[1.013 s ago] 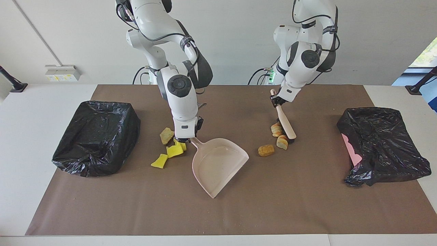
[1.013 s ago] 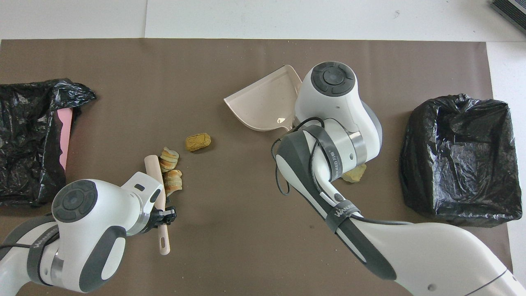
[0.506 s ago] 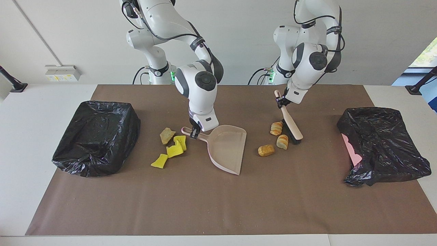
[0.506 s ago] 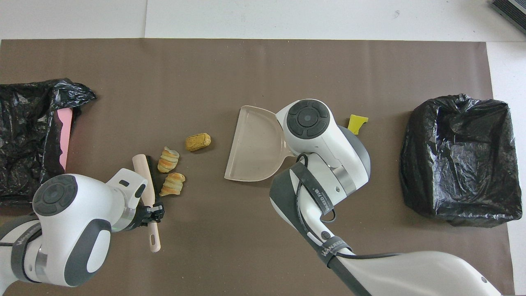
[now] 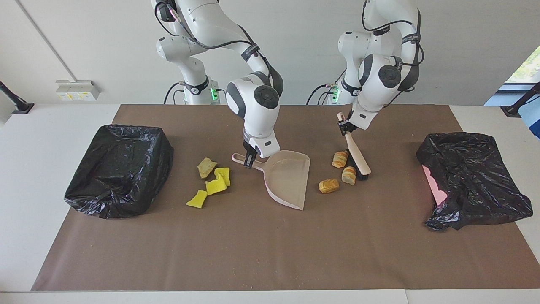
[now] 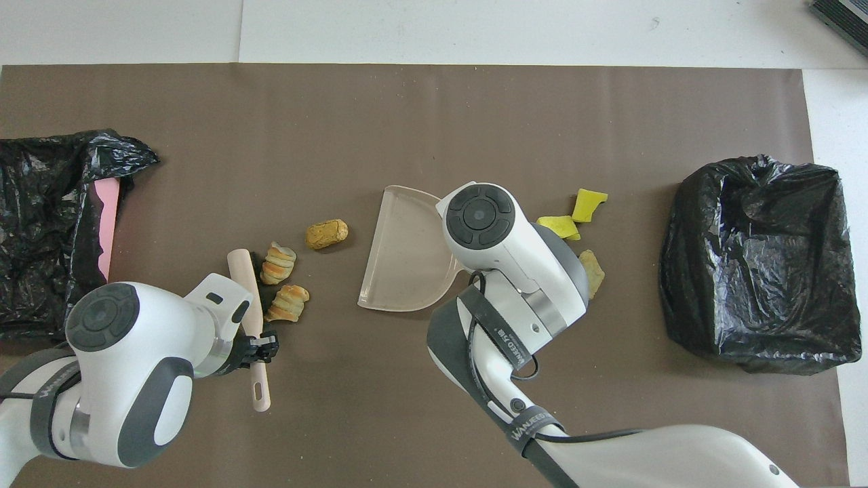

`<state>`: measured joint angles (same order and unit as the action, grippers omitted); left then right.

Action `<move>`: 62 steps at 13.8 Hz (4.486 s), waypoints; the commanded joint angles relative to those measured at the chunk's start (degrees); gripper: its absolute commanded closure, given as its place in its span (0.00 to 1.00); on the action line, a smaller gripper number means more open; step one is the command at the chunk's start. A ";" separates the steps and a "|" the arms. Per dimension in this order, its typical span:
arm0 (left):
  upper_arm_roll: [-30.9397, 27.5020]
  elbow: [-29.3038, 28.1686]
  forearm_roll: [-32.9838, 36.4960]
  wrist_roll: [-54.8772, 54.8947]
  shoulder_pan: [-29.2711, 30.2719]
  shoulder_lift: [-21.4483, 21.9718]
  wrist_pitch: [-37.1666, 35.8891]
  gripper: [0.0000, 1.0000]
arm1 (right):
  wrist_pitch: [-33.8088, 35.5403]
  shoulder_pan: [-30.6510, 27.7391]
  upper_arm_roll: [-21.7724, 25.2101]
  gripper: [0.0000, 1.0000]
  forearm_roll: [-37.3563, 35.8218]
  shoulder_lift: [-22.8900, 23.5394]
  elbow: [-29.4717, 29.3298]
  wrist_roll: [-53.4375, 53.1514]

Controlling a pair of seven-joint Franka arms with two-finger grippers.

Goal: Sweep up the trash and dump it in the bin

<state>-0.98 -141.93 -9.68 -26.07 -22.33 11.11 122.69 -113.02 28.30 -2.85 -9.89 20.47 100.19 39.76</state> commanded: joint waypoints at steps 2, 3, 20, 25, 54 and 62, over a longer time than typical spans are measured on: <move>-0.25 3.93 -5.69 0.67 -6.49 -4.43 4.49 1.00 | -1.59 -0.43 -0.31 1.00 -0.48 -1.31 2.03 -1.18; -0.16 4.81 -5.79 1.19 -8.07 -4.87 4.93 1.00 | -1.50 -0.44 -0.31 1.00 -0.40 -1.31 2.11 -1.18; -0.69 17.04 -6.68 7.07 -7.84 -10.76 4.49 1.00 | -1.68 -0.70 -0.40 1.00 -0.13 -1.40 2.46 -3.11; -0.78 17.12 -2.98 20.68 0.26 -14.18 4.58 1.00 | -1.68 -0.70 -0.40 1.00 -0.13 -1.40 2.64 -3.20; -0.07 11.34 2.12 -13.53 -19.48 -7.96 0.01 1.00 | 8.07 -21.24 -0.31 1.00 -0.04 -16.50 2.11 11.28; -0.07 -2.20 1.42 -31.20 -37.94 1.81 6.23 1.00 | 10.28 -46.11 0.57 1.00 2.69 -20.21 1.59 39.13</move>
<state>-0.02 -138.86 -8.25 -52.51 -55.52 9.36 124.68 -101.53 -12.24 -1.68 -8.14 1.03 100.98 72.85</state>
